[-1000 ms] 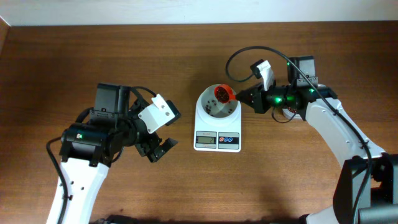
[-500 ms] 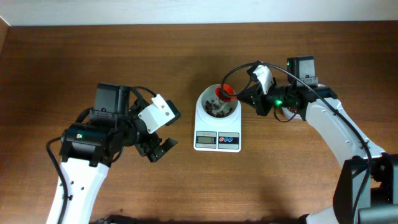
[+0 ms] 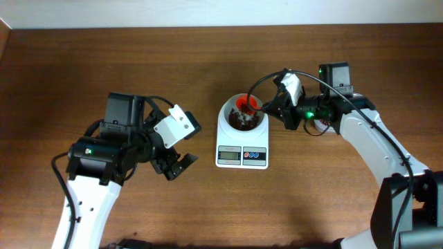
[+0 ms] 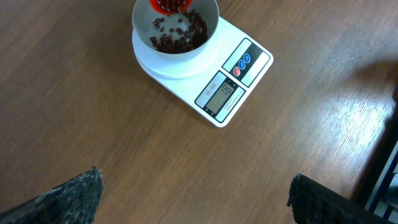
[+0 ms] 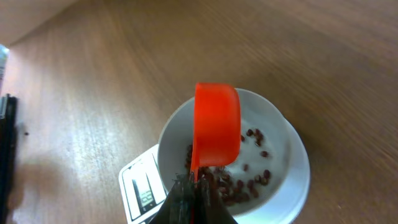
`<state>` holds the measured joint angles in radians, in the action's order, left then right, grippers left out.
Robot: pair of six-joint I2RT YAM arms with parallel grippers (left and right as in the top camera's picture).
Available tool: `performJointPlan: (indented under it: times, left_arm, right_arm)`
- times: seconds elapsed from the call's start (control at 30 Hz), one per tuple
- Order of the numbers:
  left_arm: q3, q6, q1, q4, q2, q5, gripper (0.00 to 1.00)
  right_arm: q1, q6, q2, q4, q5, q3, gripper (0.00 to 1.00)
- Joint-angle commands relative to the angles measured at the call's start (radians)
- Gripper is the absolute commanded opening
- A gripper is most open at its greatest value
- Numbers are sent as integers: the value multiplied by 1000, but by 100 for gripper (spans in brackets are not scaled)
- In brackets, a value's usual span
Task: Scoop and weigh 50g on scale
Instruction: 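Tilt the scoop with the right gripper to pour beans into the bowl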
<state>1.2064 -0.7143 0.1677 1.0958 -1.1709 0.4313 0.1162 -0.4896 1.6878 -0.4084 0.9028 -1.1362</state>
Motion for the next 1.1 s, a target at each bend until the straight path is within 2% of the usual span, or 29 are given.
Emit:
performJointPlan:
  times: [0.0, 0.1, 0.23, 0.27, 0.3, 0.4, 0.47, 0.53, 0.6, 0.63, 0.7, 0.77, 0.83, 0.87, 0.9, 0.93, 0.97, 1.0, 1.07]
  left_arm:
    - [19, 10, -5, -2, -3, 18, 99]
    - [19, 10, -5, -2, -3, 18, 99]
    - [19, 10, -5, -2, -3, 18, 99]
    - [19, 10, -5, -2, -3, 18, 99]
    - [19, 10, -5, -2, -3, 18, 99]
    - [19, 10, -5, -2, -3, 18, 99]
    - [19, 10, -5, -2, -3, 18, 99]
    - [19, 10, -5, -2, -3, 18, 99]
    - [19, 10, -5, -2, -3, 18, 99]
    - [19, 10, -5, -2, -3, 18, 99]
    - [19, 10, -5, -2, -3, 18, 99]
    - [19, 10, -5, -2, -3, 18, 99]
    - [19, 10, -5, -2, -3, 18, 99]
    - [19, 10, -5, -2, -3, 18, 99]
    - [19, 10, -5, -2, -3, 18, 99]
    - [19, 10, -5, -2, -3, 18, 99]
    - [19, 10, -5, -2, -3, 18, 99]
    - [19, 10, -5, -2, -3, 18, 99]
    - [19, 10, -5, -2, -3, 18, 99]
  right_arm:
    - [10, -4, 8, 17, -58, 5, 4]
    - [10, 61, 8, 16, -57, 5, 4]
    - [10, 60, 8, 16, 23, 5, 4]
    - [10, 35, 8, 21, 34, 5, 4]
    - [8, 34, 8, 24, -40, 5, 4]
    - [8, -5, 8, 19, 40, 5, 4]
    - [7, 5, 8, 23, -56, 5, 4]
    - [8, -33, 8, 23, 36, 5, 4]
    - [7, 17, 8, 32, -121, 5, 4]
    - [8, 29, 8, 26, -96, 5, 4]
    - [8, -57, 8, 24, 20, 5, 4]
    - [8, 10, 8, 43, -134, 5, 4]
    - [8, -71, 8, 38, 67, 5, 4]
    - [8, -83, 8, 45, 43, 5, 4]
    - [8, -60, 8, 51, -60, 5, 4]
    - [8, -26, 8, 45, -51, 5, 4]
    - [9, -61, 8, 37, 69, 5, 4]
    - [9, -92, 8, 37, 100, 5, 4]
    - [8, -80, 8, 47, -53, 5, 4]
